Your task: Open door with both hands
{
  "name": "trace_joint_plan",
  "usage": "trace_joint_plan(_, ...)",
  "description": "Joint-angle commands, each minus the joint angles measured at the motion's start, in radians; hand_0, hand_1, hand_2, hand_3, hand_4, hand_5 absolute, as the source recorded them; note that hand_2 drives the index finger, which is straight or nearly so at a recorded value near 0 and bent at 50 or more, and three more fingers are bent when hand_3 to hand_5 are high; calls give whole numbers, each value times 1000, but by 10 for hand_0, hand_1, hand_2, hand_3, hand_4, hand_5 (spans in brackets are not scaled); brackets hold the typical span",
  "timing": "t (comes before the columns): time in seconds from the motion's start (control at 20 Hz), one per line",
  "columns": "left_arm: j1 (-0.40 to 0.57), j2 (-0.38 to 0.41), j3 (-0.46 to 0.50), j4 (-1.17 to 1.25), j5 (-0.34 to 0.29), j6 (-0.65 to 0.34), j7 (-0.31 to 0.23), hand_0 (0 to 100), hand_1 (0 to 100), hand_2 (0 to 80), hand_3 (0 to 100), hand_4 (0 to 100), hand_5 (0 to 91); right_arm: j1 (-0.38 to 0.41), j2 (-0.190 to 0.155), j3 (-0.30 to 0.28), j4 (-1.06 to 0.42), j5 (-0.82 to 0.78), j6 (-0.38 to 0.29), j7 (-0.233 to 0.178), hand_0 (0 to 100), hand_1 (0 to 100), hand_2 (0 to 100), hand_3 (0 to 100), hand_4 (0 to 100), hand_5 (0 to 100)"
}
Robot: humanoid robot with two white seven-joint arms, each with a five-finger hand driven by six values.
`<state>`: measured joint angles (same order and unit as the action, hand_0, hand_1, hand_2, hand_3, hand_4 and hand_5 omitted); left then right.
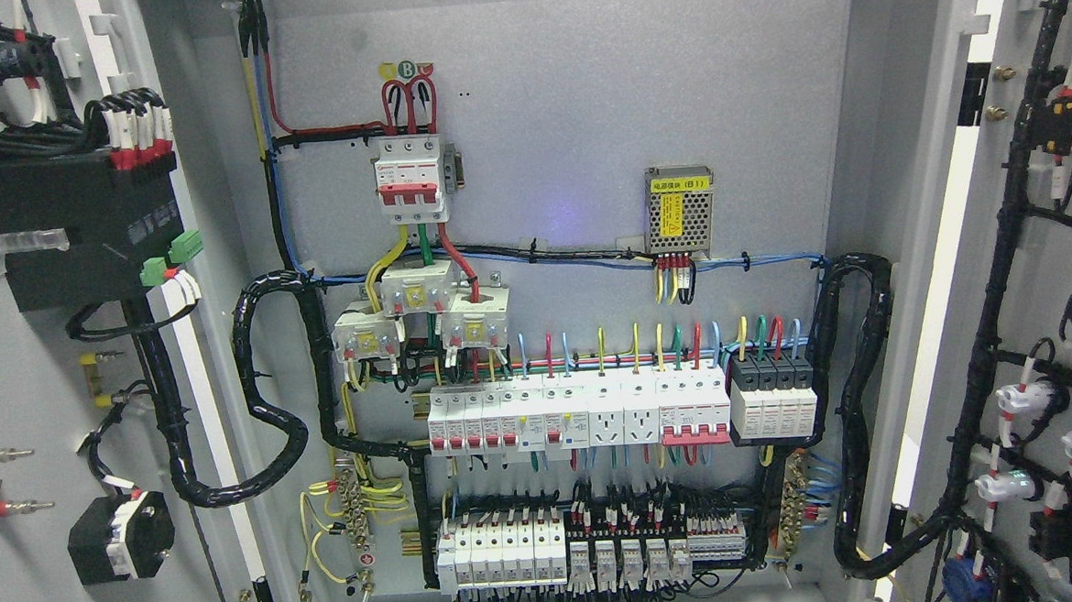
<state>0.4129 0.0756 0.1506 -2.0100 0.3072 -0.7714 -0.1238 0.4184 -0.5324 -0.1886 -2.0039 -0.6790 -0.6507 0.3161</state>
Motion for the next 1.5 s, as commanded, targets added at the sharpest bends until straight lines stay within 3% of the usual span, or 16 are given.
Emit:
trace_joint_plan(0.0,0,52,135,37,53,-583,0,0,0,0,0,0,0,22,6,-49,27,-17,-1,1,382,0,0,0,0,0)
trace_joint_plan(0.45,-52,84,237,140,102,-441,0,0,0,0,0,0,0,37,5,-91,36,-85,-1,0,382,0,0,0,0,0)
trace_joint_plan(0.7,-98,108,270,226,107,-428,0,0,0,0,0,0,0,51,5,-106,43,-88,-1,0,382,0,0,0,0,0)
trace_joint_plan(1.0,-175,139,300,313,113,-321,0,0,0,0,0,0,0,66,6,-120,59,-89,-3,0,382,0,0,0,0,0)
trace_joint_plan(1.45,-324,219,334,516,115,-253,0,0,0,0,0,0,0,80,6,-135,92,-119,-6,1,382,0,0,0,0,0)
